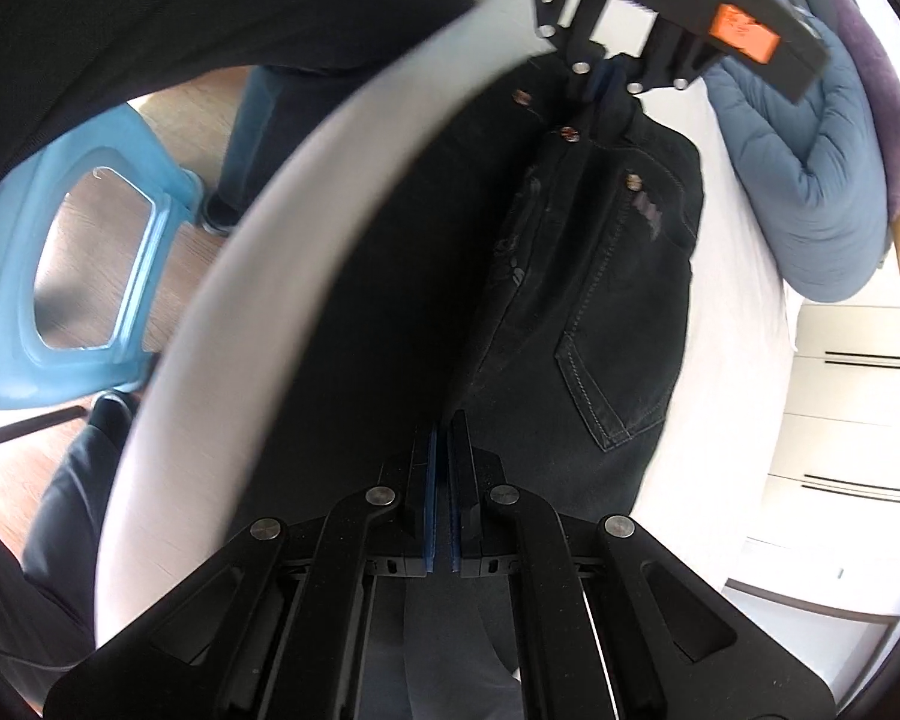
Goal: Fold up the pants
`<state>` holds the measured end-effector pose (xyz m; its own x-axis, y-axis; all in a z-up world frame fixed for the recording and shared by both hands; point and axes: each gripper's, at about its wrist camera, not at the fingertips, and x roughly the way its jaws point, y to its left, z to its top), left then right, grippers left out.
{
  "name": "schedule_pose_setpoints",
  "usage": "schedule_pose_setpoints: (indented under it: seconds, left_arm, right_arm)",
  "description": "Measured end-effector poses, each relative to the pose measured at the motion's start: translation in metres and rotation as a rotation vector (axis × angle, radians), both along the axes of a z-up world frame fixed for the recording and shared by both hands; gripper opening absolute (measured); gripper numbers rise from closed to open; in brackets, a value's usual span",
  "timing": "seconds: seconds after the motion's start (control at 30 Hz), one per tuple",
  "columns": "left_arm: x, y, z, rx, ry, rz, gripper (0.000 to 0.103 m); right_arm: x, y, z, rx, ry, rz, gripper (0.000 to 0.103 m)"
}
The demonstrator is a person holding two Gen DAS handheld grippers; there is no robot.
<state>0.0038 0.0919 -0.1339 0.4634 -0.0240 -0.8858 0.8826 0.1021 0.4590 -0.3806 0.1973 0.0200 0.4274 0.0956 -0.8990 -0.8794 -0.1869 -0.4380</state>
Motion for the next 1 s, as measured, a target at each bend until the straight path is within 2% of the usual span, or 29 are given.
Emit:
schedule_pose_setpoints:
  seconds: [0.17, 0.3, 0.33, 0.5, 0.63, 0.87, 0.97, 1.0]
  left_arm:
    - [0.004, 0.004, -0.002, 0.016, 0.001, -0.013, 0.005]
    - [0.002, 0.003, -0.001, 0.01, 0.003, 0.003, 0.005]
    - [-0.012, -0.005, 0.005, 0.01, 0.001, 0.006, 0.005]
    - [-0.031, -0.004, 0.003, 0.005, 0.0, 0.017, 0.005]
    - [-0.033, -0.002, 0.003, -0.003, 0.006, 0.035, 0.005]
    - [-0.028, -0.003, -0.01, -0.01, 0.005, 0.07, 0.005]
    - [-0.029, 0.0, -0.007, -0.033, -0.009, 0.094, 0.01]
    - [-0.03, 0.001, -0.005, -0.03, -0.023, 0.1, 0.015]
  right_arm:
    - [-0.014, -0.006, -0.01, 0.001, 0.004, -0.013, 0.002]
    - [-0.011, -0.007, -0.006, 0.017, 0.001, -0.037, 0.002]
    - [-0.014, -0.005, -0.006, 0.019, 0.0, -0.043, 0.002]
    - [-0.019, -0.012, -0.009, 0.007, -0.002, -0.048, 0.002]
    - [-0.02, -0.014, -0.01, 0.015, 0.006, -0.065, 0.002]
    - [-0.024, -0.008, -0.029, -0.004, -0.016, -0.082, 0.002]
    - [-0.022, -0.01, -0.032, 0.017, -0.013, -0.114, 0.003]
    - [-0.021, -0.01, -0.034, 0.022, -0.018, -0.123, 0.003]
